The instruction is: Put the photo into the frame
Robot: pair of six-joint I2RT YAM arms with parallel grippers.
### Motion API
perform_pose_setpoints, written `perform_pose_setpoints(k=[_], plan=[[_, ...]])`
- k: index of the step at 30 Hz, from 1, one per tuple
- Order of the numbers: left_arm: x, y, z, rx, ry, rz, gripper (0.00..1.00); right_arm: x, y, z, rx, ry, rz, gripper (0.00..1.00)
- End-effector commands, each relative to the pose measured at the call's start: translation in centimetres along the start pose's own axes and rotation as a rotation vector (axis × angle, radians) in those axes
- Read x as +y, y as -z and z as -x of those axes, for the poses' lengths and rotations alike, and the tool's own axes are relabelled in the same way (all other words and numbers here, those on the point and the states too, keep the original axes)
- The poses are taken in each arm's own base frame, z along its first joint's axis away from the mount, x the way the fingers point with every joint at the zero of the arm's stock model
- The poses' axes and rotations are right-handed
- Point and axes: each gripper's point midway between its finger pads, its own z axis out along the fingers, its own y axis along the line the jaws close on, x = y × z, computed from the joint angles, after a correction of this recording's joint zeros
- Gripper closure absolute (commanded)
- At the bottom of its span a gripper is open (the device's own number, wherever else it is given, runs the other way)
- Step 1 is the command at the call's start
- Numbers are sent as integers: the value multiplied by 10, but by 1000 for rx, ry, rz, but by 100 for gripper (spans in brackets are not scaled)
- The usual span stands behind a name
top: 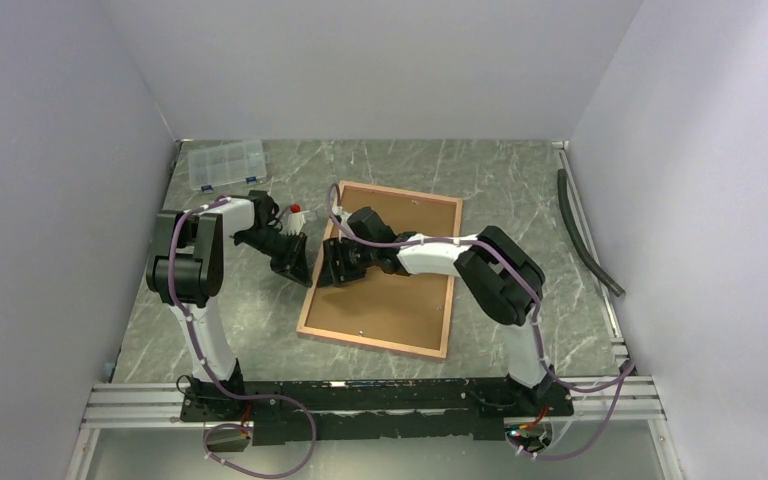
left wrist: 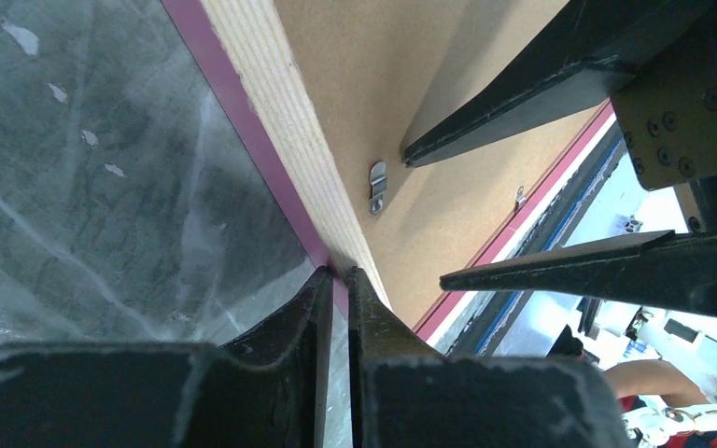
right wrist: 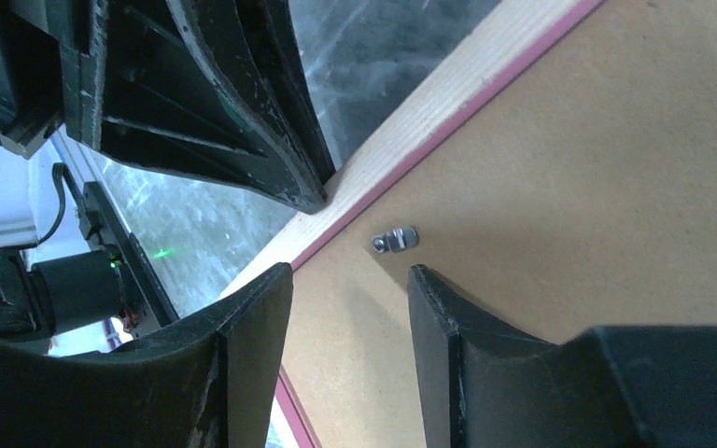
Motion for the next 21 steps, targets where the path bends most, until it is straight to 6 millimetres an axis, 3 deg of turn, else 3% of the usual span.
perform_pose_setpoints(k=[1,21], plan=[[8,-9,0,12,-5,18,89,9,-10,13,-24,41,37,47],[6,-4,6,-7,-25,33,90,8,-26,13,-2,25,65,49]])
